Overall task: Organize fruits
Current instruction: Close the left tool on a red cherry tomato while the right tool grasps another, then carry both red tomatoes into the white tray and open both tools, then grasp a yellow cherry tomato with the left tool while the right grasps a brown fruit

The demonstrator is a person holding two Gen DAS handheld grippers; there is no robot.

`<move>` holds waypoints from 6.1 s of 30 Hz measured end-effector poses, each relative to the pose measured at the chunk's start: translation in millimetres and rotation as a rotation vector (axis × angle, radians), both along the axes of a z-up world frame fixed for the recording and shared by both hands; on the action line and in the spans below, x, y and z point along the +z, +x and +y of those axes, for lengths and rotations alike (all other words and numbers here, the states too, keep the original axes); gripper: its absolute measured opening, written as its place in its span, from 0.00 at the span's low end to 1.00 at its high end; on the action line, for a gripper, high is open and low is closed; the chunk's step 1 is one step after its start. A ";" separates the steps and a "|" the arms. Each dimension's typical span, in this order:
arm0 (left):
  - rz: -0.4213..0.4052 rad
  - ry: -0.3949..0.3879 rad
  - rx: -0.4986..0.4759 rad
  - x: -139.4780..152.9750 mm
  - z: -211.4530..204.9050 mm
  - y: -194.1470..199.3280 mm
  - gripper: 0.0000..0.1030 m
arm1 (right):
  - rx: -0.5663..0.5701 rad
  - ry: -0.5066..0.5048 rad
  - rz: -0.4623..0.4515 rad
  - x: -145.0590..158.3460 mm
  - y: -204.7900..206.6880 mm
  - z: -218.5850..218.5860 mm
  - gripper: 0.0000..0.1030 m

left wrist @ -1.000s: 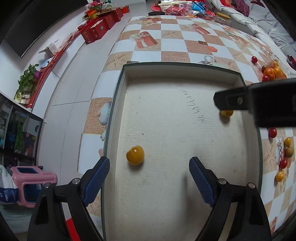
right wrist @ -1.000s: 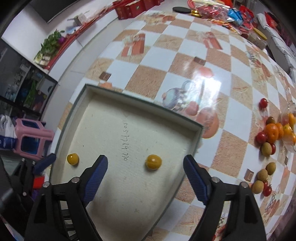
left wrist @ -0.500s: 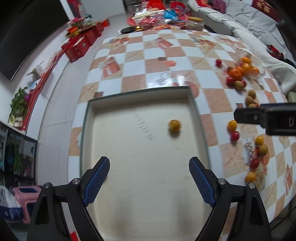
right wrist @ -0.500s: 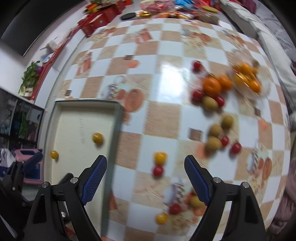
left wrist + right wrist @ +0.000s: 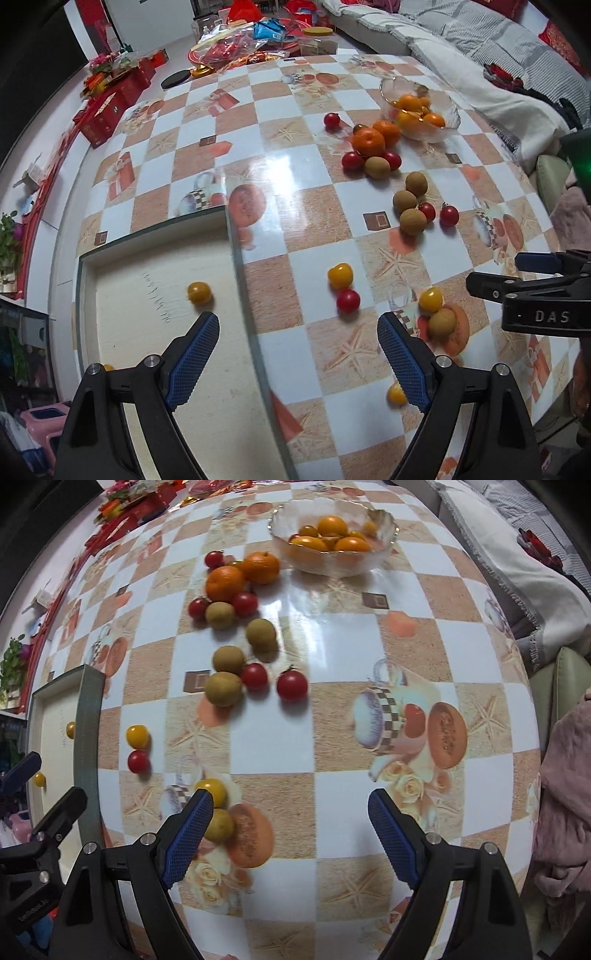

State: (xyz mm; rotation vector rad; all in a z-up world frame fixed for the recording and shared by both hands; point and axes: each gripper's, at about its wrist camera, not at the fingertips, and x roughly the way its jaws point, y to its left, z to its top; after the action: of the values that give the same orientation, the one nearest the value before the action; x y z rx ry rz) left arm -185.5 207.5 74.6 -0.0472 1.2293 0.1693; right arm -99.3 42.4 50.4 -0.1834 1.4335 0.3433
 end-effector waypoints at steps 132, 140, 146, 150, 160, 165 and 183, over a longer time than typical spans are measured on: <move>0.090 -0.012 0.300 -15.9 126.2 -118.7 0.67 | 0.344 0.154 -0.005 26.4 -60.0 199.4 0.86; 0.044 -0.007 0.165 3.2 85.9 -79.3 0.67 | 0.185 0.110 -0.005 19.6 -33.9 122.9 0.86; 0.012 -0.032 0.076 13.0 50.5 -46.1 0.67 | 0.067 0.079 0.001 9.4 -10.8 69.2 0.86; 0.013 -0.039 0.029 8.2 25.8 -19.2 0.67 | -0.008 0.084 0.013 1.9 9.8 44.1 0.86; 0.048 -0.035 0.010 -26.5 0.7 27.3 0.67 | -0.010 0.121 0.061 -18.1 42.0 39.4 0.73; 0.064 -0.044 0.028 -43.8 2.8 41.3 0.67 | 0.004 0.136 0.091 -30.3 48.1 48.7 0.62; 0.095 -0.056 0.011 -61.3 -10.6 56.9 0.41 | 0.108 0.067 0.040 -34.6 53.4 72.8 0.30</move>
State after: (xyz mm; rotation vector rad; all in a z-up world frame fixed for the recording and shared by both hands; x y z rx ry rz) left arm -128.6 197.0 13.4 -0.0952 1.3287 0.1485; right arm -45.9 115.2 15.7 -0.2011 1.4525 0.4847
